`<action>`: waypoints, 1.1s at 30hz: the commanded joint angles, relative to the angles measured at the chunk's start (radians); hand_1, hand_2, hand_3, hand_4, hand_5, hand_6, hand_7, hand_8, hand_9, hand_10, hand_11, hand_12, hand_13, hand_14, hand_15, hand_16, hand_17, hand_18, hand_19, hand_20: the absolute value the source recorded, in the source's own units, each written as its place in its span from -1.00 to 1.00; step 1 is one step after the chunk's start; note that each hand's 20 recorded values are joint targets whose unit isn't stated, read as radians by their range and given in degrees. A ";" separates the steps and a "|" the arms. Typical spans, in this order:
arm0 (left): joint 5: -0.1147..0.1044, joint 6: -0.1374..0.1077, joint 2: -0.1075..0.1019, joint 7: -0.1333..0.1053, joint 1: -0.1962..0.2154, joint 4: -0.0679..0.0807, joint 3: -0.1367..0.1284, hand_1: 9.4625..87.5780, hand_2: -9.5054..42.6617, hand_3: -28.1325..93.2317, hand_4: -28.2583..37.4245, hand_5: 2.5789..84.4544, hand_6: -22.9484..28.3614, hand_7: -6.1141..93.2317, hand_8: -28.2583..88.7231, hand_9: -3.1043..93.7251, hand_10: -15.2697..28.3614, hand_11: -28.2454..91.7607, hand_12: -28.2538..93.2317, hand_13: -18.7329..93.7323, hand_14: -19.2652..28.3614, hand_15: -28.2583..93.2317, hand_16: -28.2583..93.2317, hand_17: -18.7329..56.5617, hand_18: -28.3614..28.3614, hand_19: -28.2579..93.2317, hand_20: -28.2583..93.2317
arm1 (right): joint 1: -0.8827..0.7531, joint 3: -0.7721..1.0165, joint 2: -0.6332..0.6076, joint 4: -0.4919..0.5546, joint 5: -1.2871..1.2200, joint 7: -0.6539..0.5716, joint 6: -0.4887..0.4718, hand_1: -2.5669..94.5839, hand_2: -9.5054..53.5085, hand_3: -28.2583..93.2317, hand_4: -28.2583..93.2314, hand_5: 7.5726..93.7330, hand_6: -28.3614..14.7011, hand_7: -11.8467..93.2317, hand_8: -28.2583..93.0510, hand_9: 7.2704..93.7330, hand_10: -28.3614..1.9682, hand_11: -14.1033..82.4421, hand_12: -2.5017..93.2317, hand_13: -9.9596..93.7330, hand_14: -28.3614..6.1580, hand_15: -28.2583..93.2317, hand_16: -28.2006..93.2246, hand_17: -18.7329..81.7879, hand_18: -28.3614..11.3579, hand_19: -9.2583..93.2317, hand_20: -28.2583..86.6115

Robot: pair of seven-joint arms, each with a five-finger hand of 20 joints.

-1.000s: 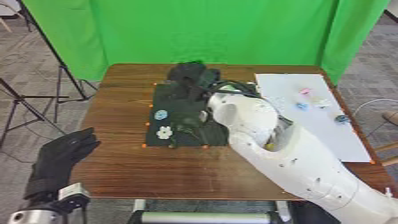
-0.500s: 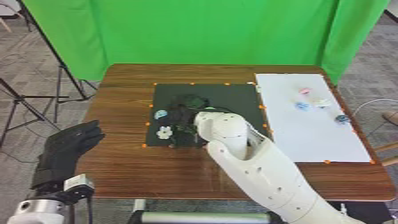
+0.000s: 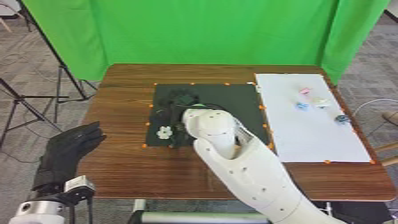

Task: Arrange flowers

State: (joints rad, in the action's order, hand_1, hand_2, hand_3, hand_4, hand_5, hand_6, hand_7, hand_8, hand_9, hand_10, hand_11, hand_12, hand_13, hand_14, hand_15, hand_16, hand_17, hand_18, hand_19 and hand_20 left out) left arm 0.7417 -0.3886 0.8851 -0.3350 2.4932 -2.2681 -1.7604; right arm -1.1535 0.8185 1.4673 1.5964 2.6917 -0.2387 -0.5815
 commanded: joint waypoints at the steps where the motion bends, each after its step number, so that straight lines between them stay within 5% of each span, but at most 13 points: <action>1: -0.018 -0.009 -0.021 -0.014 -0.003 0.007 0.004 -0.52 -0.42 0.84 -0.50 0.15 0.48 -0.57 -0.67 -0.10 0.71 0.07 -0.37 -0.17 0.99 0.42 -0.72 -0.75 0.76 0.40 -0.29 | -0.020 -0.009 0.037 -0.026 0.002 -0.003 -0.015 -0.97 -0.04 0.54 -0.99 -0.35 0.36 -0.58 -0.70 -0.61 -0.84 -0.63 -0.54 -0.45 -1.00 0.70 -0.33 -0.37 -0.86 0.82 0.08; 2: -0.024 -0.012 -0.030 -0.019 -0.004 0.009 0.007 -0.52 -0.42 0.85 -0.50 0.15 0.48 -0.57 -0.67 -0.10 0.71 0.07 -0.38 -0.17 0.99 0.42 -0.72 -0.75 0.76 0.40 -0.29 | -0.020 -0.009 0.040 -0.029 0.007 -0.002 -0.014 -0.97 -0.03 0.54 -0.99 -0.35 0.36 -0.58 -0.70 -0.62 -0.84 -0.63 -0.53 -0.46 -1.00 0.70 -0.33 -0.37 -0.88 0.81 0.09; 14: 0.003 0.011 0.002 0.017 -0.010 0.006 0.000 -0.52 -0.42 0.85 -0.50 0.15 0.48 -0.57 -0.67 -0.10 0.71 0.07 -0.37 -0.17 0.99 0.42 -0.72 -0.75 0.76 0.40 -0.29 | -0.012 -0.024 0.007 -0.018 0.026 -0.017 -0.032 -0.96 -0.02 0.53 -0.99 -0.31 0.37 -0.57 -0.71 -0.61 -0.84 -0.63 -0.53 -0.46 -1.00 0.71 -0.33 -0.37 -0.96 0.77 0.15; 20: -0.011 0.000 -0.014 0.005 0.000 0.003 -0.001 -0.52 -0.42 0.85 -0.50 0.14 0.48 -0.57 -0.67 -0.10 0.71 0.07 -0.37 -0.17 0.98 0.42 -0.72 -0.75 0.76 0.40 -0.29 | 0.006 -0.036 -0.023 -0.009 0.014 -0.024 -0.019 -0.96 -0.03 0.53 -0.99 -0.28 0.33 -0.57 -0.71 -0.59 -0.85 -0.62 -0.54 -0.44 -1.00 0.71 -0.33 -0.37 -0.97 0.77 0.17; 25: 0.001 0.009 0.003 0.025 -0.006 0.004 0.001 -0.52 -0.41 0.84 -0.50 0.14 0.48 -0.57 -0.67 -0.10 0.71 0.07 -0.37 -0.17 0.99 0.42 -0.72 -0.75 0.76 0.40 -0.29 | 0.009 -0.034 -0.029 0.000 -0.031 -0.042 -0.011 -0.96 -0.03 0.54 -0.99 -0.27 0.33 -0.57 -0.71 -0.59 -0.86 -0.62 -0.54 -0.44 -1.00 0.70 -0.33 -0.37 -0.97 0.76 0.19; 33: -0.001 0.002 0.012 0.030 0.041 -0.010 -0.014 -0.52 -0.41 0.84 -0.50 0.14 0.48 -0.57 -0.67 -0.10 0.71 0.07 -0.38 -0.18 0.99 0.42 -0.72 -0.75 0.76 0.39 -0.29 | 0.039 -0.095 -0.097 0.100 -0.167 -0.101 0.063 -0.95 -0.14 0.61 -0.99 -0.26 0.33 -0.55 -0.71 -0.53 -0.93 -0.60 -0.56 -0.39 -1.00 0.69 -0.31 -0.36 -1.00 0.74 0.25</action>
State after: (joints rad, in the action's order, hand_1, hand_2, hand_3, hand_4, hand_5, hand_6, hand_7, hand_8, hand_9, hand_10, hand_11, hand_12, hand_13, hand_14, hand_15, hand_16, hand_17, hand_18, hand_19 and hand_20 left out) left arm 0.7376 -0.3886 0.8822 -0.3172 2.4812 -2.2604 -1.7603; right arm -1.1445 0.7669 1.4235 1.6082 2.6163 -0.2905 -0.5733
